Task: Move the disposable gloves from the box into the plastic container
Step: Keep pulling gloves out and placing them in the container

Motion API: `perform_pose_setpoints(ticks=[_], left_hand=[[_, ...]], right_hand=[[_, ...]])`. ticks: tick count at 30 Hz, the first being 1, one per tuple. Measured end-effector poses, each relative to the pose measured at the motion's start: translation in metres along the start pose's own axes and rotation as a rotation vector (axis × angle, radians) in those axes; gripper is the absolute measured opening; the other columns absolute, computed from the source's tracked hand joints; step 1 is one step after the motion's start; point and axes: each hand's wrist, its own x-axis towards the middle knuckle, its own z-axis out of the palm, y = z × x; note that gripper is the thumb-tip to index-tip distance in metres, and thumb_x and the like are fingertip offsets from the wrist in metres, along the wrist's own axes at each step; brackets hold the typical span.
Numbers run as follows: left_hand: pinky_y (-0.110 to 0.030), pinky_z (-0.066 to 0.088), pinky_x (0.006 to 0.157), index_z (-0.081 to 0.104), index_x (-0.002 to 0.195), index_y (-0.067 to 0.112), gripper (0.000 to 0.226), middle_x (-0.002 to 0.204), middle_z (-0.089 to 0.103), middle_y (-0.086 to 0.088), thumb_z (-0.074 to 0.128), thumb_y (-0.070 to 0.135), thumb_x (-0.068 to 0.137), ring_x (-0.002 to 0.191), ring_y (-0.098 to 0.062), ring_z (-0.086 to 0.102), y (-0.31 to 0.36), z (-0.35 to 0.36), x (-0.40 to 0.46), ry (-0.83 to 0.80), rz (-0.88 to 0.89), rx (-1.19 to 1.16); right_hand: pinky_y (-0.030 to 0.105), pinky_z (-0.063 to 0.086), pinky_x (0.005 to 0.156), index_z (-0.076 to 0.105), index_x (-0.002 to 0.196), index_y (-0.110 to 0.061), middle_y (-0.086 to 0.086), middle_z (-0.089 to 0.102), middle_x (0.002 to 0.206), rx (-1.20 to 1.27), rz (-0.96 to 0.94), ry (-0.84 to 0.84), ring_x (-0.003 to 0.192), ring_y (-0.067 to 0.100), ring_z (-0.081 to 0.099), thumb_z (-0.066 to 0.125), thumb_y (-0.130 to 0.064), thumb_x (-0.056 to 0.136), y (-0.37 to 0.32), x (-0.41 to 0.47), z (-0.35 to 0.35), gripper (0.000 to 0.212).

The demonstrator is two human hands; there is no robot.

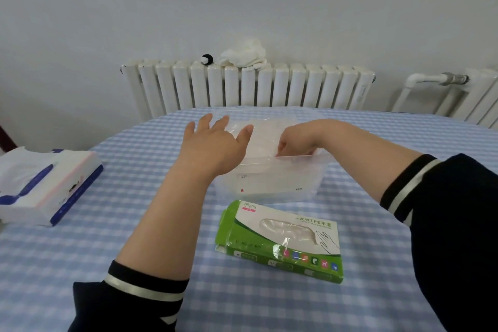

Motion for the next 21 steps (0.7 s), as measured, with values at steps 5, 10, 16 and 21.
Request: perform_pose_setpoints(ticks=[5,10,16,21], left_hand=[[-0.046,-0.003,0.121,0.047,0.144,0.014,0.082,0.164,0.005,0.007,-0.001,0.061,0.097,0.15,-0.018,-0.008,-0.003,-0.001,0.0,0.001,-0.018,0.012],[-0.046,-0.001,0.121,0.049,0.141,0.01,0.079,0.164,0.01,0.004,0.003,0.058,0.099,0.15,-0.019,-0.005,-0.005,-0.001,-0.001,0.044,-0.032,-0.028],[-0.049,0.008,0.119,0.074,0.107,0.02,0.055,0.162,0.018,0.005,0.025,0.046,0.104,0.149,-0.021,0.008,-0.018,-0.008,-0.004,0.145,-0.024,-0.068],[-0.046,0.031,0.106,0.073,0.1,0.02,0.034,0.148,0.044,0.002,0.046,0.041,0.1,0.136,-0.026,0.033,-0.028,-0.029,-0.024,0.281,0.011,-0.112]], right_hand=[[0.03,0.05,0.088,0.07,0.109,-0.012,-0.006,0.069,0.093,0.237,-0.085,0.157,0.093,0.016,0.065,0.057,-0.033,0.096,0.01,-0.022,-0.006,0.028],[0.021,0.04,0.062,0.07,0.097,-0.019,-0.014,0.074,0.074,0.518,-0.127,0.535,0.065,-0.003,0.057,0.056,-0.03,0.097,0.016,-0.056,-0.007,0.018],[0.013,0.039,0.058,0.068,0.089,-0.025,-0.006,0.068,0.061,0.834,-0.299,0.879,0.058,0.006,0.055,0.062,-0.03,0.094,0.017,-0.098,0.026,0.01],[0.02,0.053,0.068,0.07,0.085,-0.023,-0.001,0.068,0.066,0.877,-0.46,0.639,0.06,0.005,0.063,0.07,-0.019,0.086,0.012,-0.13,0.056,0.004]])
